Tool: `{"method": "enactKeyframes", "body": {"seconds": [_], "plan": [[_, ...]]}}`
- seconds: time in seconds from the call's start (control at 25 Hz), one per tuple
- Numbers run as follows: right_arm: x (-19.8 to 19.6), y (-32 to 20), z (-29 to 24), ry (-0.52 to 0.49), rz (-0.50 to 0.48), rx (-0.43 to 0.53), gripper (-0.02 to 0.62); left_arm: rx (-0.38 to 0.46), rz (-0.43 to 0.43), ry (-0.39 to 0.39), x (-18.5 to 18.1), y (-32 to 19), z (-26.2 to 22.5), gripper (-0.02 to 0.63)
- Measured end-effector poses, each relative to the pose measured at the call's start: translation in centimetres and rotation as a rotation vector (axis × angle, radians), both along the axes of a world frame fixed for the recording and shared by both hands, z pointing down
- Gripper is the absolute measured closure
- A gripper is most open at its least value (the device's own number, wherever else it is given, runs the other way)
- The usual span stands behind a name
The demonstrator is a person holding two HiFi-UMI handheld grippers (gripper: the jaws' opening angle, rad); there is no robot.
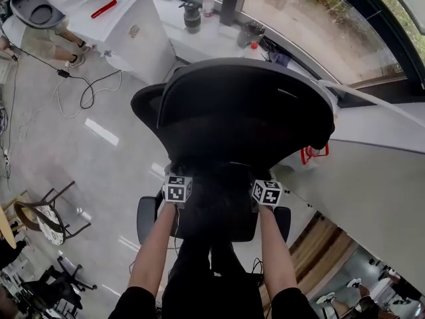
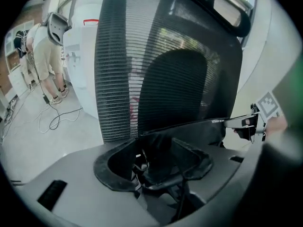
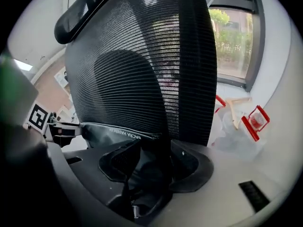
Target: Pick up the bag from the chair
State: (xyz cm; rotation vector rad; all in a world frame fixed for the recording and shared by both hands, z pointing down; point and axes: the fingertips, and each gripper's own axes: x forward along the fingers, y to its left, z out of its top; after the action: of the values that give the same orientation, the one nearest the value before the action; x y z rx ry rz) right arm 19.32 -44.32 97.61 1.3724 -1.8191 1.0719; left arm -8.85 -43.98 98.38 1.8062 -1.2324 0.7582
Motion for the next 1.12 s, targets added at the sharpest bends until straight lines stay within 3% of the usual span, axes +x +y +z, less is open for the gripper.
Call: {"method": "enactKeyframes", "body": {"seconds": [0.2,0.24,0.6,1.12], "plan": [[-0.1,-0.2,0.0,0.004,0.039,-0.008,0.408,0.0,-0.02,0.004,-0.1,-0.2,0.1,0.387],[-0.1,-0.3,0.0,0.015,0.042,-0.013,0.41,0.0,-0.026,0.011,0.1,-0.1,0.1,0.412],[-0.3,0.9,0.6,0.033,0.054,-0.056,0.505,-0.002,-0.041,0.016,0.1,1.4,-0.3,0.495],[-1.0,6.3,-3.0,0.049,-0.035,-0.008,0.558,0.043,-0.008,0.077,0.4,7.2,-3.6,0.535]]}}
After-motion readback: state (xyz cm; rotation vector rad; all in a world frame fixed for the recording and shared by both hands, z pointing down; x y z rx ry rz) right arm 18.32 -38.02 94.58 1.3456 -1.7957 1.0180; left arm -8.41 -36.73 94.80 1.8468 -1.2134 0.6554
